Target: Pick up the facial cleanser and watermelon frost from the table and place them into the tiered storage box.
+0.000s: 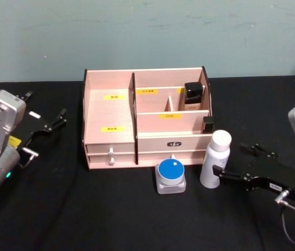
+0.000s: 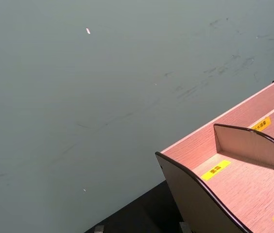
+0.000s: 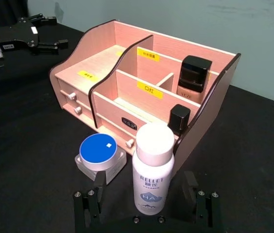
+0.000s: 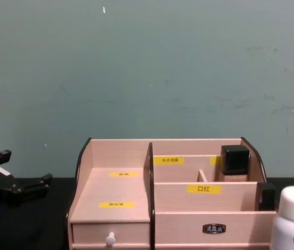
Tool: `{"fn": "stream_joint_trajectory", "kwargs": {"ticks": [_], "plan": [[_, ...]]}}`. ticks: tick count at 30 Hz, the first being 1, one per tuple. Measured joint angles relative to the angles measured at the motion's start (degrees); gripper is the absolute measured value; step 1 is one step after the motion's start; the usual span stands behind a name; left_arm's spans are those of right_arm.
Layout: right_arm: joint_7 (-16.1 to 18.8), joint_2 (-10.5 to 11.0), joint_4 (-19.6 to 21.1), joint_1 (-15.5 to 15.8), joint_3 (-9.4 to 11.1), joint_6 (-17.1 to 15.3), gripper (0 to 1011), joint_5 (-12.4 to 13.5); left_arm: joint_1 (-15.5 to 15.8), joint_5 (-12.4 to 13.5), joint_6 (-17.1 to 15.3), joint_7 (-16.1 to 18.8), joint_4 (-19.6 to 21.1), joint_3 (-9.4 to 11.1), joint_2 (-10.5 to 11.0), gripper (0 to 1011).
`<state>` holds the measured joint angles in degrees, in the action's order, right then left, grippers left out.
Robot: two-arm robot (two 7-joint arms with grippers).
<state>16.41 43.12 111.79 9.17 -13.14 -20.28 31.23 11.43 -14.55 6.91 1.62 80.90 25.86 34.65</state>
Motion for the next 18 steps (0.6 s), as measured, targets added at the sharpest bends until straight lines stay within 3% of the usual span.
{"fn": "stream_joint_trajectory", "kwargs": {"ticks": [18], "plan": [[1.33, -4.14, -4.62, -4.94, -2.87, -0.18, 1000, -3.71, 0.0, 0.0, 0.0, 0.0, 0.0, 0.0, 0.0, 1001]]}}
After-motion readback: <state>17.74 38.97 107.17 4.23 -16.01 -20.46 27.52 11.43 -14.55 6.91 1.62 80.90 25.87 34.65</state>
